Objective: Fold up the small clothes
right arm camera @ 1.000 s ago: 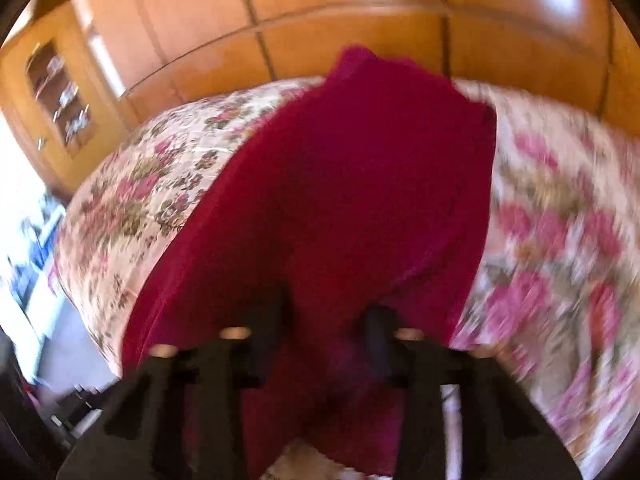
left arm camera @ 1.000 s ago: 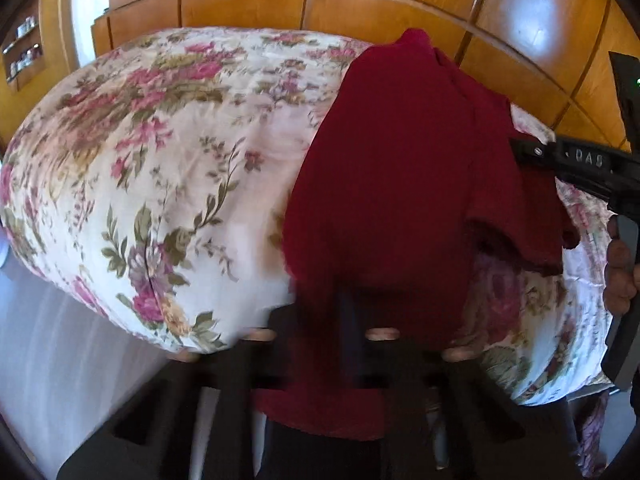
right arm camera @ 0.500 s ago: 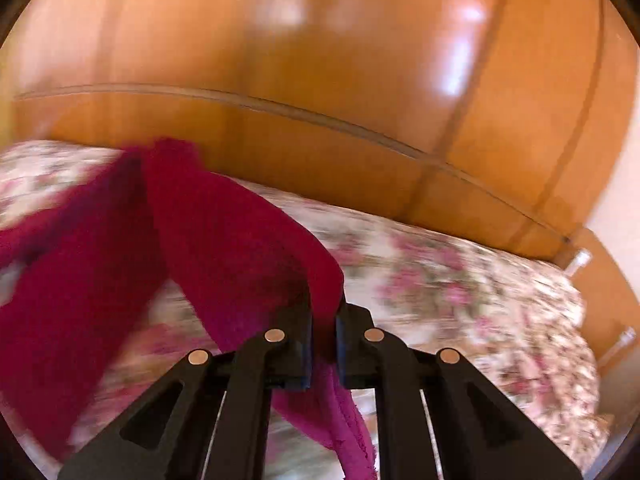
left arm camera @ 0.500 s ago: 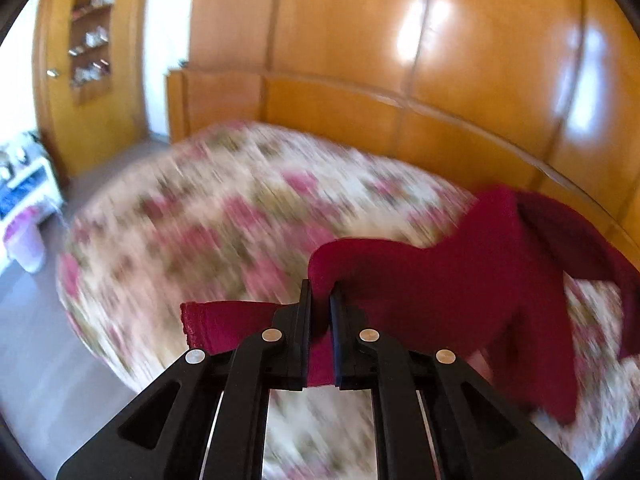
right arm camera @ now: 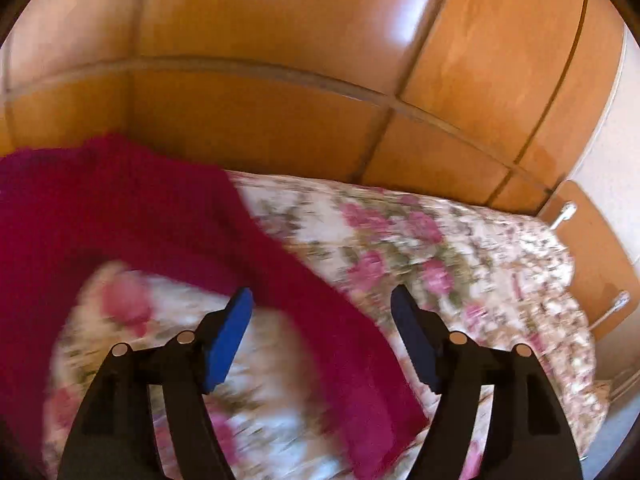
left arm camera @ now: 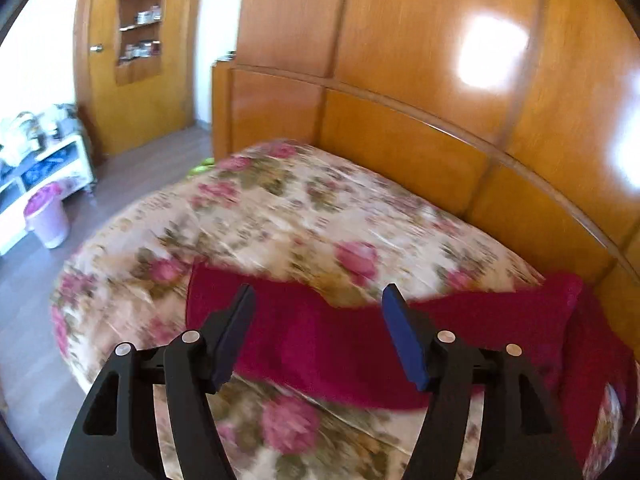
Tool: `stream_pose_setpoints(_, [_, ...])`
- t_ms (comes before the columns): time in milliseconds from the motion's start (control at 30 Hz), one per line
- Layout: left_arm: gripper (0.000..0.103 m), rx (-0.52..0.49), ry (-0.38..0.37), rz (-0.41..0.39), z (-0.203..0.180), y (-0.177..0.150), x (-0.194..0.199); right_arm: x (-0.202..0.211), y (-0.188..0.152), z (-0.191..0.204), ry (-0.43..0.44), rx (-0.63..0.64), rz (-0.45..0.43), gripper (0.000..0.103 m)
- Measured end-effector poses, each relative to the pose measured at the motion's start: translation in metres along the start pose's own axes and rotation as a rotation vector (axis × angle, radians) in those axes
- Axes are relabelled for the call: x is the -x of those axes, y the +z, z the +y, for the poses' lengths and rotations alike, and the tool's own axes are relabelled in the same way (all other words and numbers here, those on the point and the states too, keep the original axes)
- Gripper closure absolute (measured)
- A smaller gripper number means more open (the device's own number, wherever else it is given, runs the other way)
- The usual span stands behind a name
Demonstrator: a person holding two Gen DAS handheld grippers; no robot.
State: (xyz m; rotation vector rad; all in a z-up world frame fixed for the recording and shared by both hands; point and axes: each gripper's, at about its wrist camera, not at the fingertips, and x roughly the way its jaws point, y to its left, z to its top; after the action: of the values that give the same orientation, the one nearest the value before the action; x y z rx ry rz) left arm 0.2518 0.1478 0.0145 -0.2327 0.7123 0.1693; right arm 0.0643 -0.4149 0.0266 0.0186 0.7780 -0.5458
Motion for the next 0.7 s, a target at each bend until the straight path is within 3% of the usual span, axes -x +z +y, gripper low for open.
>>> stream_pose_setpoints(67, [0.041, -0.015, -0.111, 0.024, -0.015, -0.023, 0.007, 0.024, -0.013, 0.022, 0.141, -0.028, 0.006, 0.026])
stream_pose_setpoints(100, [0.041, -0.016, -0.161, 0.035, -0.021, -0.031, 0.008, 0.034, -0.024, 0.036, 0.253, -0.046, 0.033, 0.026])
stream_pose_setpoints(133, [0.042, -0.015, -0.246, 0.074, -0.031, -0.047, 0.008, 0.038, -0.034, 0.047, 0.34, -0.058, 0.062, 0.026])
stream_pose_setpoints(167, [0.05, -0.022, -0.303, 0.123, -0.04, -0.063, 0.006, 0.04, -0.044, 0.061, 0.427, -0.069, 0.099, 0.026])
stream_pose_setpoints(233, [0.055, -0.039, -0.39, 0.225, -0.059, -0.091, 0.003, 0.033, -0.068, 0.095, 0.57, -0.095, 0.216, 0.027])
stream_pose_setpoints(300, [0.055, -0.048, -0.463, 0.302, -0.078, -0.117, -0.002, 0.023, -0.083, 0.125, 0.649, -0.124, 0.313, 0.041])
stream_pose_setpoints(333, [0.055, -0.058, -0.49, 0.345, -0.09, -0.131, -0.005, 0.019, -0.09, 0.137, 0.667, -0.133, 0.339, 0.041])
stream_pose_setpoints(400, [0.055, -0.043, -0.545, 0.425, -0.105, -0.146, -0.013, 0.021, -0.09, 0.153, 0.631, -0.125, 0.311, 0.041])
stream_pose_setpoints(433, [0.055, -0.039, -0.559, 0.45, -0.115, -0.152, -0.015, 0.018, -0.087, 0.155, 0.642, -0.121, 0.311, 0.046])
stream_pose_setpoints(500, [0.055, -0.054, -0.576, 0.457, -0.127, -0.155, -0.015, 0.02, -0.082, 0.161, 0.703, -0.104, 0.332, 0.081])
stream_pose_setpoints(600, [0.055, -0.033, -0.653, 0.506, -0.146, -0.155, -0.023, 0.024, -0.082, 0.168, 0.703, -0.01, 0.316, 0.091])
stream_pose_setpoints(667, [0.095, -0.065, -0.633, 0.512, -0.156, -0.157, -0.024, 0.029, -0.083, 0.166, 0.698, 0.007, 0.314, 0.093])
stream_pose_setpoints(700, [0.098, -0.083, -0.611, 0.511, -0.157, -0.156, -0.027, 0.033, -0.085, 0.164, 0.692, 0.01, 0.302, 0.093])
